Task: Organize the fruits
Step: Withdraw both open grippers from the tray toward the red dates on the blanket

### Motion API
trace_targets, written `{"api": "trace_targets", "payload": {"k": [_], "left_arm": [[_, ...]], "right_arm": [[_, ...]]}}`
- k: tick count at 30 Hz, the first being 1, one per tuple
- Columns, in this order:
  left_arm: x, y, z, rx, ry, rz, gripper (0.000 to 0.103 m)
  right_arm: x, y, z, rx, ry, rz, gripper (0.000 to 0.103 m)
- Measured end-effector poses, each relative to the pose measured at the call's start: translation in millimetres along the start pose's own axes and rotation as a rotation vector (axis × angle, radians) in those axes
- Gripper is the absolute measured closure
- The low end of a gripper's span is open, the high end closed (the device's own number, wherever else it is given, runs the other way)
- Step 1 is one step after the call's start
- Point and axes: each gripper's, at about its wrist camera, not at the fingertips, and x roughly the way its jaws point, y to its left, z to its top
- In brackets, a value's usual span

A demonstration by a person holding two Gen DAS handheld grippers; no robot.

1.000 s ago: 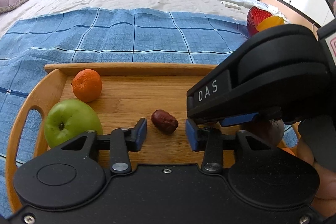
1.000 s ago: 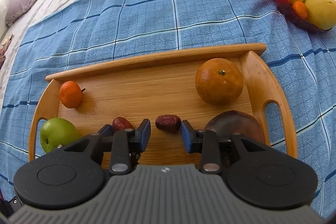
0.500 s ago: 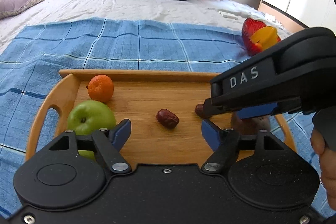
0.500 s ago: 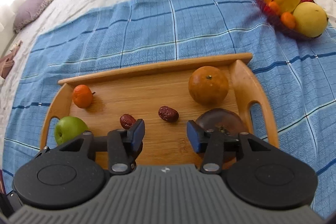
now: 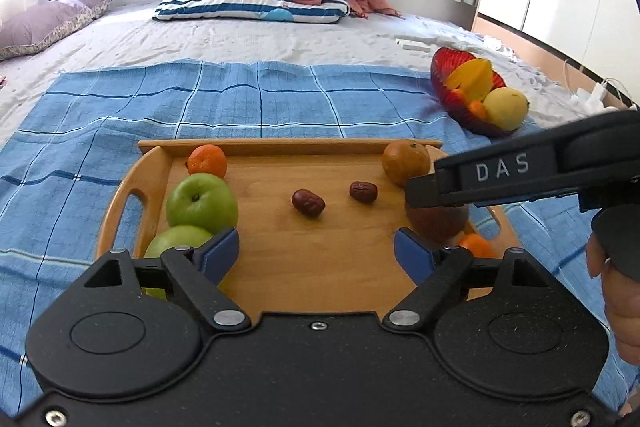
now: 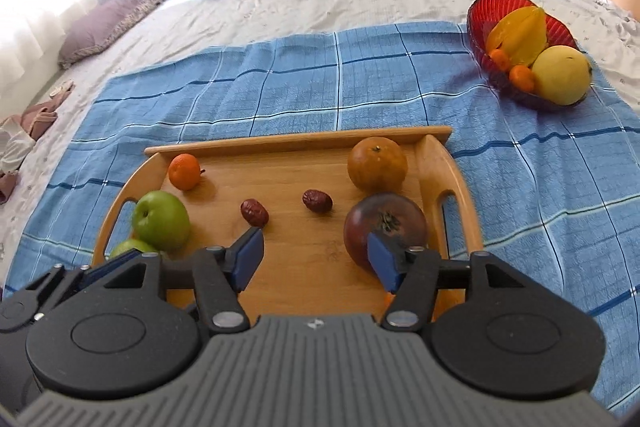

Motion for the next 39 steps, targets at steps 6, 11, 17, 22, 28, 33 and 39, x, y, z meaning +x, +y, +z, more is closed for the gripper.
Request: {"api": "trace_targets", "payload": {"k": [6, 11, 17, 22, 28, 33, 39], "left_arm": [[-26.6, -2.7, -20.8, 0.009, -0.034, -0.013, 0.014], [-42.6, -5.9, -39.8, 0.002, -0.053, -0.028, 0.013], [-56.3, -7.6, -62.6, 0.010, -0.090, -0.030, 0.009], [-62.7, -7.7, -81.4, 0.010, -0.109, -0.036, 0.007], [-67.6, -7.9, -109.2, 0.037, -0.120, -0.032, 0.004], [-67.5, -5.2, -124.0, 0.037, -0.113, -0.027, 0.004], [-65.1, -3.4, -138.0, 0.039, -0.122, -0.003, 0.003]], "right_arm": [[-17.8, -9.0, -25.2, -0.014, -0.072, 0.009, 0.025], [-29.9, -15.9, -50.5, -0.023, -0.128, 0.025, 0.021], [-43.5, -21.0, -84.5, -0.050, -0.236, 0.039, 0.015], [-49.3, -19.8, -110.3, -0.086, -0.311, 0.047, 0.013], [-53.6, -18.3, -141.1, -0.101, -0.380, 0.044, 0.011], [-56.4, -18.6, -160.9, -0.121, -0.419, 0.015, 0.009], [-59.1, -23.2, -181.9, -0.107, -0.472, 0.019, 0.002]]}}
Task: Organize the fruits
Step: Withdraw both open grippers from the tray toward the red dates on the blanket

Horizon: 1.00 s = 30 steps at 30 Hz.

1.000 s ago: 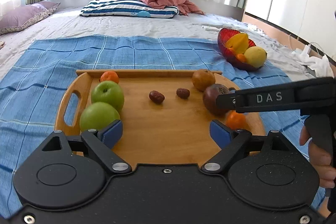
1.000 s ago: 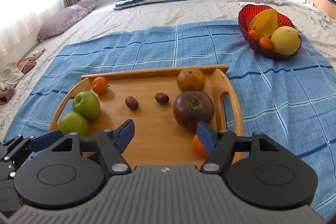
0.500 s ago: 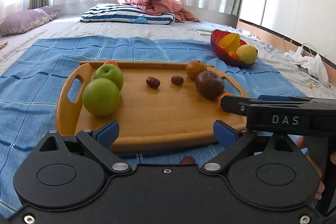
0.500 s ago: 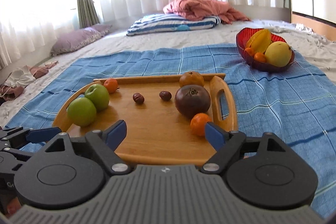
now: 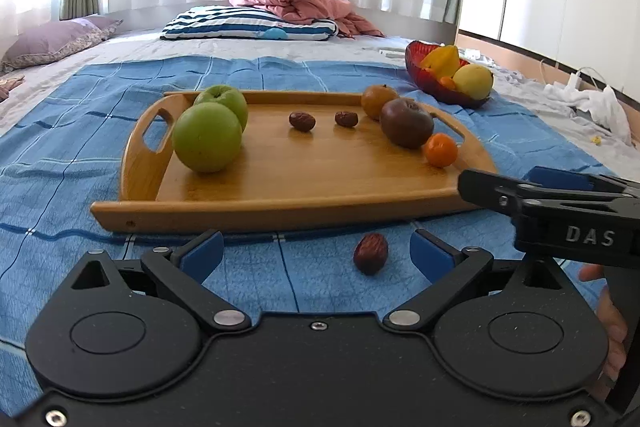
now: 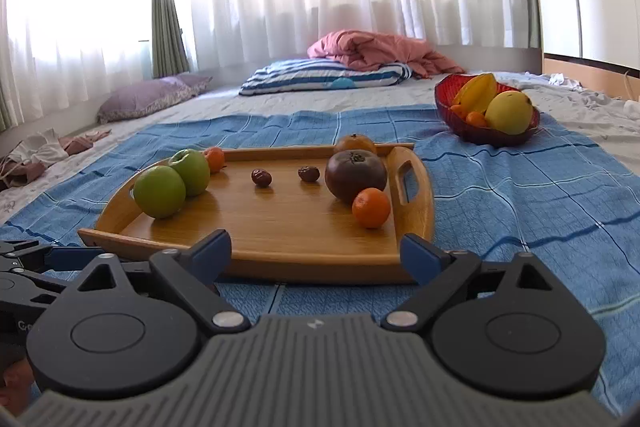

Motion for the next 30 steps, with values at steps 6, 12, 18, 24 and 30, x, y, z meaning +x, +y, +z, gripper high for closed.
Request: {"api": "trace_targets", "payload": {"k": [6, 12, 18, 24, 30], "left_arm": [[5.9, -6.3, -10.3, 0.052, 0.006, 0.019, 0.003], [11.5, -13.0, -16.1, 0.095, 0.014, 0.022, 0.002], [14.2, -13.9, -16.2, 0.093, 0.013, 0.026, 0.002], [14.5, -11.1, -13.2, 0.072, 0.011, 0.023, 0.002], [19.7, -9.4, -10.2, 0.055, 0.039, 0.021, 0.007]], "right_arm": [[-11.3, 2.0, -19.8, -0.020, -0.057, -0.022, 0.000], [-20.7, -0.7, -30.8, -0.038, -0.084, -0.040, 0.000], [-26.4, -3.4, -36.8, -0.033, -0.099, -0.050, 0.000], [-26.7, -5.7, -37.3, -0.021, -0.101, -0.048, 0.000], [-23.9, -1.0, -39.6, -0.057, -0.086, -0.039, 0.000]]}}
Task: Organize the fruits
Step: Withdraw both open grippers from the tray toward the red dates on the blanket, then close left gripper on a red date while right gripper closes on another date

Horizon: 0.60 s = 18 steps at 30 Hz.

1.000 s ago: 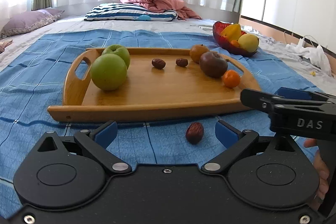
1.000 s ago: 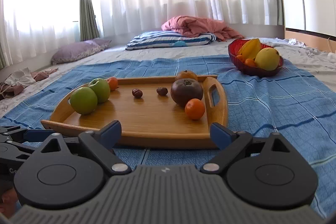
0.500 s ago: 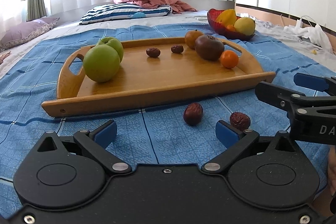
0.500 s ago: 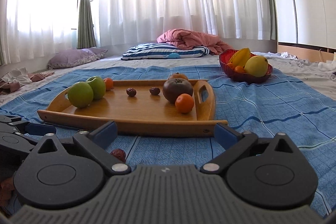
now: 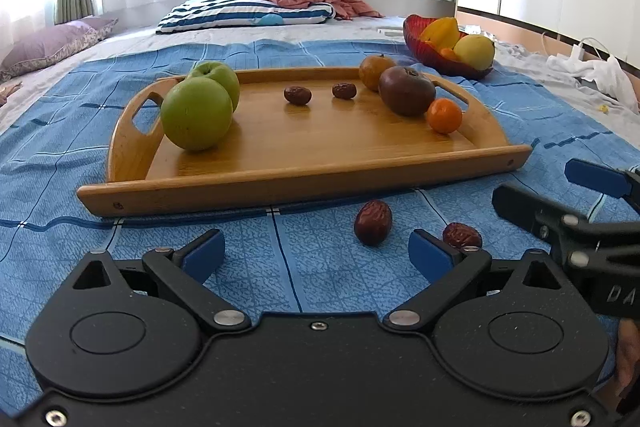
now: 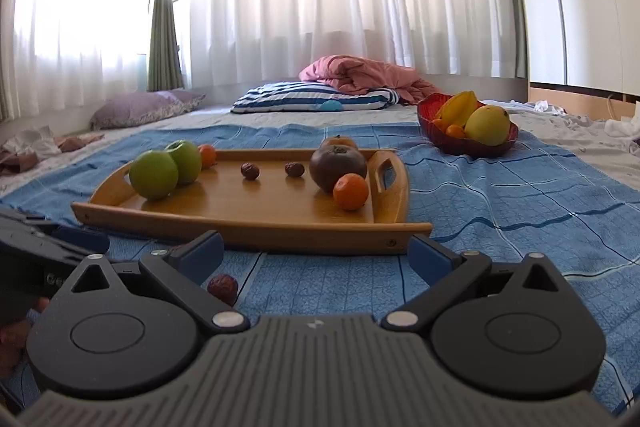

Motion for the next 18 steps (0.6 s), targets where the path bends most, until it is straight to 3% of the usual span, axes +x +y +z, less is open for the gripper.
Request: {"api": "trace_targets", "payload": {"k": [13, 18], "left_arm": [[3.9, -0.4, 1.2, -0.004, 0.013, 0.004, 0.025], [2.9, -2.1, 1.5, 0.009, 0.005, 0.003, 0.032]], "right_arm": [[5.5, 7.0, -4.5, -0.028, 0.043, 0.033, 0.001], [6.2, 6.5, -5.9, -0.007, 0.062, 0.068, 0.007]]}}
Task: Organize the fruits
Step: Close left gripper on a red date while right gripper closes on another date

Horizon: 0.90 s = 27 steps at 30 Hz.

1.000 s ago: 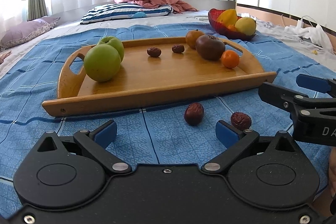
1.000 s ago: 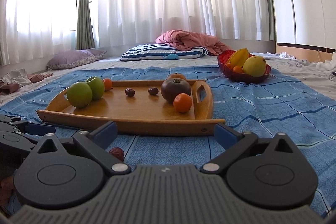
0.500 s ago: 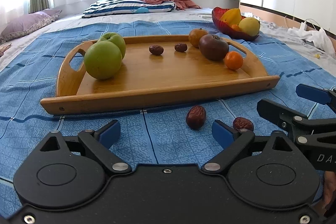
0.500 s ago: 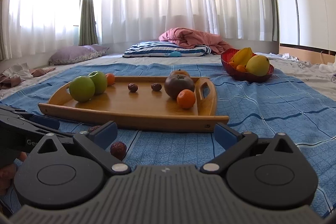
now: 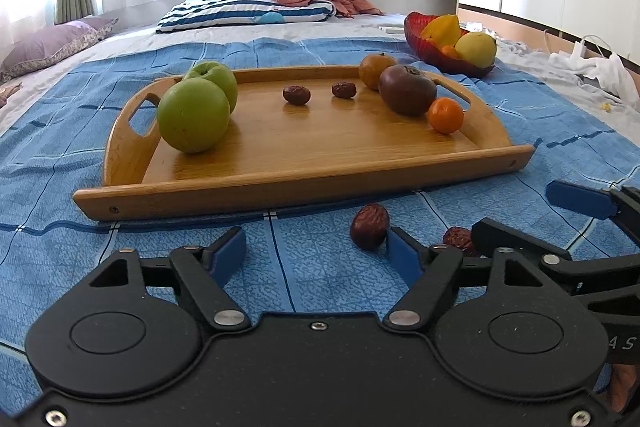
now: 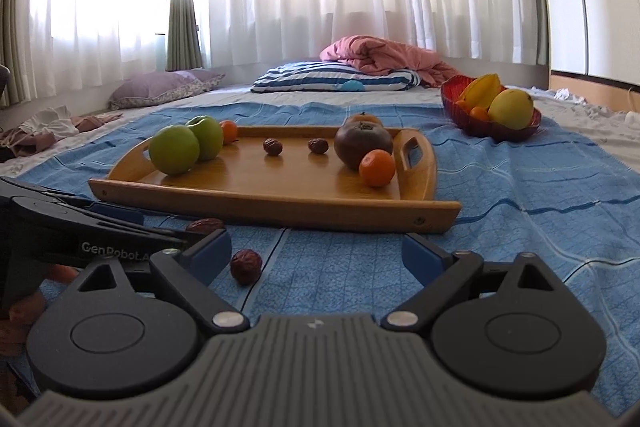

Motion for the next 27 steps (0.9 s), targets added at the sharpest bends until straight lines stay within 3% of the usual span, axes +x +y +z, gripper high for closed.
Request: {"api": "trace_targets", "payload": {"k": [4, 8, 16, 18, 27], "left_arm": [[-0.3, -1.7, 0.8, 0.004, -0.003, 0.007, 0.037], [-2.6, -1.0, 1.5, -0.007, -0.005, -0.014, 0.046], [-7.2, -7.8, 7.2, -0.005, -0.012, -0.075, 0.052], [-5.8, -8.8, 7.6, -0.009, -0.004, -0.084, 0.059], [-1.0, -9.0, 7.4, -0.016, 0.011, -0.082, 0.078]], "right_arm": [[1.2, 2.1, -2.0, 0.003, 0.014, 0.031, 0.015], [2.2, 7.6, -3.4, -0.015, 0.018, 0.043, 0.030], [4.3, 24.2, -6.5, -0.064, 0.033, 0.079, 0.055], [4.9, 27.7, -7.2, -0.067, 0.035, 0.083, 0.065], [3.6, 28.9, -6.7, -0.062, 0.037, 0.075, 0.073]]}}
